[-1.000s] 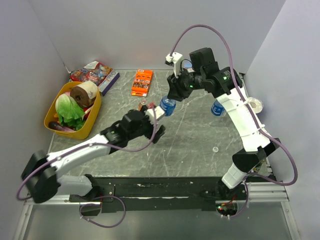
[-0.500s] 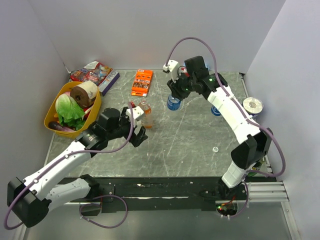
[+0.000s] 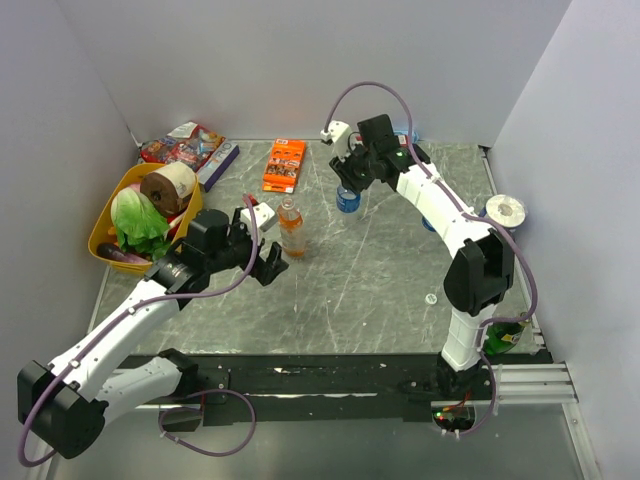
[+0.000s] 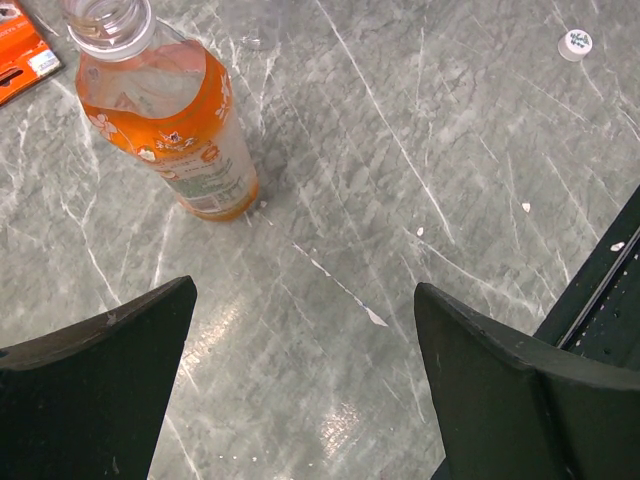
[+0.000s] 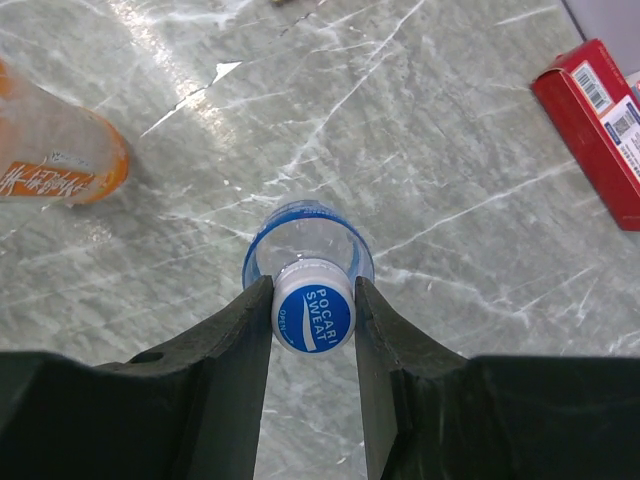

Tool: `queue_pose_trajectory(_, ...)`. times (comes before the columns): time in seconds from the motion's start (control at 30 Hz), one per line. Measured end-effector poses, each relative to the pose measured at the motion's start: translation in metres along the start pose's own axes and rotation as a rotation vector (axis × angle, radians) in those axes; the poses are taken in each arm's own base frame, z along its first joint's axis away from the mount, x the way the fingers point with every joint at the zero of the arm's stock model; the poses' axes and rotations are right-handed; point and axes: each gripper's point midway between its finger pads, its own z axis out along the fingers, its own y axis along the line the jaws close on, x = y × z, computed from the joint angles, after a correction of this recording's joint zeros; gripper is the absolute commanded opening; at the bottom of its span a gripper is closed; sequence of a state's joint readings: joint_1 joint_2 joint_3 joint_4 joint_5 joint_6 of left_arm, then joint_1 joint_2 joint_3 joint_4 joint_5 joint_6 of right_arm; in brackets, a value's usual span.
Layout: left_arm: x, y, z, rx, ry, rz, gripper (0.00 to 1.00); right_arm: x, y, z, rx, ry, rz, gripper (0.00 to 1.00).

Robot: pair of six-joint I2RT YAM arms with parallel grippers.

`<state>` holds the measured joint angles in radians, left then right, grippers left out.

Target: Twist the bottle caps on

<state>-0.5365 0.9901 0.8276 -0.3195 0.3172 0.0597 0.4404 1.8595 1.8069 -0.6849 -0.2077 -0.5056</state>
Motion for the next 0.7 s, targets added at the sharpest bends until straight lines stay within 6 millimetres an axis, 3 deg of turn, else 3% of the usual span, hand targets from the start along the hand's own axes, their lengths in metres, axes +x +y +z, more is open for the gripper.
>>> queue_pose_trajectory(0.1,0.0,0.001,0.0,-0.003,0.0,-0.001,0.96,-0.002,-0.002,-0.001,0.01,-0.002,0.001,0.28)
queue_pose_trajectory(0.27,0.0,0.002,-0.001,0.0,-0.002,-0.002,0.96,0.002,-0.005,0.002,0.027,0.014,0.01,0.44)
queue_pose_trajectory(0.57,-0.001,0.001,0.001,0.016,-0.005,-0.004,0.96,0.005,-0.011,0.013,0.049,0.035,0.026,0.6)
queue_pose_trajectory(0.7,0.0,0.0,0.001,0.021,-0.002,-0.006,0.96,0.012,-0.012,0.021,0.05,0.057,0.043,0.62)
